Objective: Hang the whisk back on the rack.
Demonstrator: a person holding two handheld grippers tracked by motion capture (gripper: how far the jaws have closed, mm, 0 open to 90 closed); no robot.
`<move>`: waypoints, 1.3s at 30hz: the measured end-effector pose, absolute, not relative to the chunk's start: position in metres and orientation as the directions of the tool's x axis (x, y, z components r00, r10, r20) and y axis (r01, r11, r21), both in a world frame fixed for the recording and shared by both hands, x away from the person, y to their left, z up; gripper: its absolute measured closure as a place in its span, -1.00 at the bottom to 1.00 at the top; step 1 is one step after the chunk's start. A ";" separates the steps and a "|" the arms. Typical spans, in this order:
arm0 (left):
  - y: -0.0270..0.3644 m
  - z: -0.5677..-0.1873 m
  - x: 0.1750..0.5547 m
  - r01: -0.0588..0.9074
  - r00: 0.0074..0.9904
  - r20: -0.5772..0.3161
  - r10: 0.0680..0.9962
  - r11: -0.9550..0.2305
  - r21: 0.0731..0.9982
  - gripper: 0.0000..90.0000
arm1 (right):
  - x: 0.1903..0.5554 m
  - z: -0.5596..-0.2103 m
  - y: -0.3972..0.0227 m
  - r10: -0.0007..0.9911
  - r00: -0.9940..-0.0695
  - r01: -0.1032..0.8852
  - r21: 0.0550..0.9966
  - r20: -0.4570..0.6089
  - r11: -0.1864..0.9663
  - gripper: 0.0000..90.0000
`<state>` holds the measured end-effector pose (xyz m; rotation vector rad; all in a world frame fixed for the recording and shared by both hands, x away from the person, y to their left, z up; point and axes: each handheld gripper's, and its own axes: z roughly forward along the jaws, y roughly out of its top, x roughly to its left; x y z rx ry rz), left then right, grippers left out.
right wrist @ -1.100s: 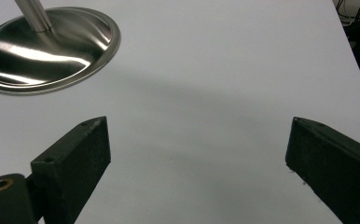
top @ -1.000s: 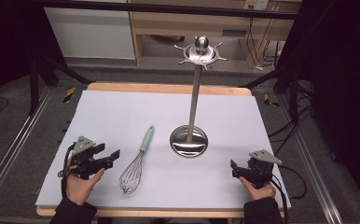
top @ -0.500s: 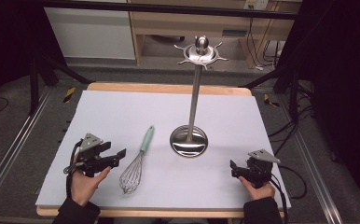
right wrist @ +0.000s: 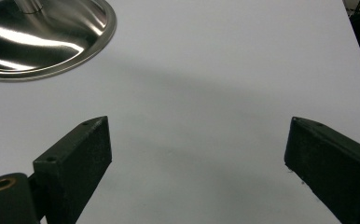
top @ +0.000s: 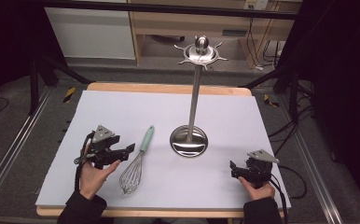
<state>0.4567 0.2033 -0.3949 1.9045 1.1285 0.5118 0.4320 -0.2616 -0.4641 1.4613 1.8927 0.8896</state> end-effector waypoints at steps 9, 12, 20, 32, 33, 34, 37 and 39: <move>0.190 -0.401 0.463 0.547 0.528 -0.068 0.846 -0.277 0.790 -0.31 | 0.434 -0.464 -0.262 0.970 -0.236 0.587 0.788 -0.049 0.183 -0.83; 0.189 -0.401 0.463 0.550 0.533 -0.064 0.844 -0.288 0.784 -0.29 | 0.434 -0.464 -0.262 0.971 -0.235 0.589 0.788 -0.043 0.178 -0.83; 0.180 -0.402 0.469 0.575 0.538 -0.047 0.841 -0.326 0.750 -0.22 | 0.435 -0.464 -0.260 0.969 -0.242 0.597 0.779 -0.054 0.192 -0.83; 0.166 -0.401 0.480 0.597 0.549 -0.035 0.835 -0.362 0.716 -0.18 | 0.436 -0.465 -0.260 0.966 -0.255 0.602 0.773 -0.052 0.200 -0.83; 0.165 -0.400 0.480 0.598 0.552 -0.032 0.833 -0.369 0.711 -0.18 | 0.436 -0.465 -0.260 0.965 -0.256 0.601 0.773 -0.053 0.202 -0.82; 0.164 -0.400 0.481 0.600 0.550 -0.034 0.835 -0.366 0.711 -0.18 | 0.436 -0.465 -0.259 0.966 -0.254 0.602 0.773 -0.051 0.199 -0.83; 0.161 -0.400 0.484 0.607 0.552 -0.029 0.833 -0.378 0.700 -0.17 | 0.436 -0.465 -0.260 0.965 -0.257 0.602 0.773 -0.051 0.201 -0.83; 0.158 -0.400 0.486 0.611 0.554 -0.023 0.832 -0.387 0.690 -0.16 | 0.436 -0.465 -0.259 0.966 -0.256 0.605 0.772 -0.045 0.196 -0.83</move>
